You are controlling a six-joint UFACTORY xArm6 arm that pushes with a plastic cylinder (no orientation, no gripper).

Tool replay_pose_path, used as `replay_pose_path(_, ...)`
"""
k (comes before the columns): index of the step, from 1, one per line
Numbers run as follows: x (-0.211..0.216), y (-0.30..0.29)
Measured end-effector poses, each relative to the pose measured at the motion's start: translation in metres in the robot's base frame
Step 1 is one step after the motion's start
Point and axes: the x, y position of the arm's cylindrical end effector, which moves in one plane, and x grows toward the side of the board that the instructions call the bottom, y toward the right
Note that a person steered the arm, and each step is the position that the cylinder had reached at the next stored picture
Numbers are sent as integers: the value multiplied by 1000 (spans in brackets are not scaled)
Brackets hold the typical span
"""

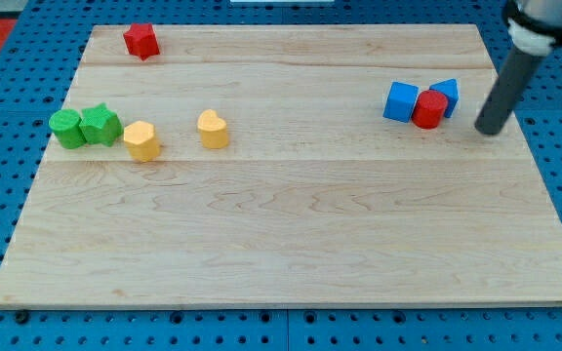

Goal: Place red circle vertically towards green star

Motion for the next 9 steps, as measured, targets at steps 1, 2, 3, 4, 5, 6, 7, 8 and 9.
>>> replay_pose_path(1,-40,-75)
replay_pose_path(2,-85,-130)
replay_pose_path(3,-68,-76)
replay_pose_path(4,-61,-64)
replay_pose_path(5,-114,-34)
replay_pose_path(6,-128,-136)
replay_pose_path(7,-127,-125)
replay_pose_path(8,-75,-98)
replay_pose_path(9,-86,-151)
